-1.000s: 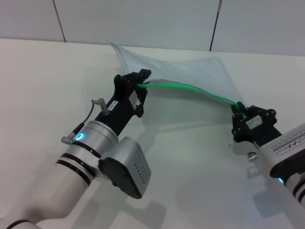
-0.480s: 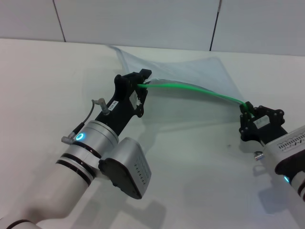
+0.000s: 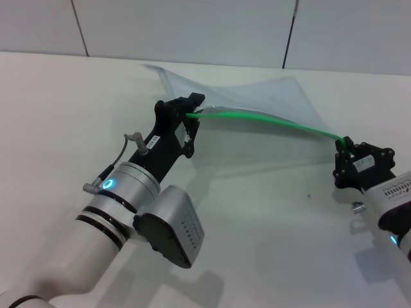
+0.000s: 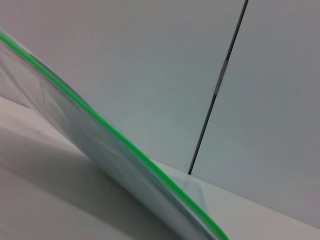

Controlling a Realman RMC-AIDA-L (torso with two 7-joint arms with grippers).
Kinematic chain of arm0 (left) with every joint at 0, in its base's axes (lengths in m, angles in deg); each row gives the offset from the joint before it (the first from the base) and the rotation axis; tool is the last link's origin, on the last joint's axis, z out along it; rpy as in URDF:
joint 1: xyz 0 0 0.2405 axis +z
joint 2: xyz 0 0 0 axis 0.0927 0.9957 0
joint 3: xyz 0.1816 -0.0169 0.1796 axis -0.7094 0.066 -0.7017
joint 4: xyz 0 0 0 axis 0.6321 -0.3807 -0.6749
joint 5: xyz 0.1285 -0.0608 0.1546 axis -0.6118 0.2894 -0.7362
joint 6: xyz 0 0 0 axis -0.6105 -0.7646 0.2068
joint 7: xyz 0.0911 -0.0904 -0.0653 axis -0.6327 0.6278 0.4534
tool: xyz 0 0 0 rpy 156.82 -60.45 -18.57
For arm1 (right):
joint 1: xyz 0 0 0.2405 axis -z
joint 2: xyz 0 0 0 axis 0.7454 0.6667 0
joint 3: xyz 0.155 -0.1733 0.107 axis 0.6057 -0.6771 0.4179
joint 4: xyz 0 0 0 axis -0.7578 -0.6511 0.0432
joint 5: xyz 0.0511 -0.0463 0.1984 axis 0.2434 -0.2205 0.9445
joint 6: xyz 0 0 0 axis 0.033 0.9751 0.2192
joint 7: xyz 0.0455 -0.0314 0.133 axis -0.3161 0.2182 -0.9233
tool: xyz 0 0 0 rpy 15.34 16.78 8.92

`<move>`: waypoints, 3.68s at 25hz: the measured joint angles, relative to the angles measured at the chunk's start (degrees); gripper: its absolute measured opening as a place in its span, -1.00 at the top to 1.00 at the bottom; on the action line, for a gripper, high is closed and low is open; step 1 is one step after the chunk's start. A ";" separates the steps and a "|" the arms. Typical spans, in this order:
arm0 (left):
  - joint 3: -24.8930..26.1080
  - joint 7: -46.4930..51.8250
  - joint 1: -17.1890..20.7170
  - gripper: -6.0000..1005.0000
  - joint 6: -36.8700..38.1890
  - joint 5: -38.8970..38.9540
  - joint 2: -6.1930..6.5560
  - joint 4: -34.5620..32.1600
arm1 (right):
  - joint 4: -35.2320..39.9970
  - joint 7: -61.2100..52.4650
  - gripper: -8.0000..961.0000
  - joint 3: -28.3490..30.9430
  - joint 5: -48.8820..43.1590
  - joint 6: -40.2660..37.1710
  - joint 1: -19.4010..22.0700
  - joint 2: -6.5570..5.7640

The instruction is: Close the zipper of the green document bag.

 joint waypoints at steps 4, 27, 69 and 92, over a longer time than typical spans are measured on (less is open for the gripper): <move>0.00 0.02 0.00 0.86 0.00 -0.21 0.00 0.04 | 0.00 0.00 0.75 0.01 0.06 0.00 0.01 0.00; 0.00 0.03 0.09 0.86 0.09 -0.36 0.00 0.18 | -0.35 0.00 0.73 0.01 1.58 -0.07 0.01 0.02; 0.00 7.27 0.62 -0.49 -5.28 -4.07 0.00 0.52 | 1.28 2.54 -0.69 -0.06 9.60 4.55 0.14 0.53; 0.86 40.32 -2.04 -0.47 -13.98 11.00 -0.39 6.73 | 6.82 2.33 -0.69 0.75 18.10 8.84 -4.38 0.46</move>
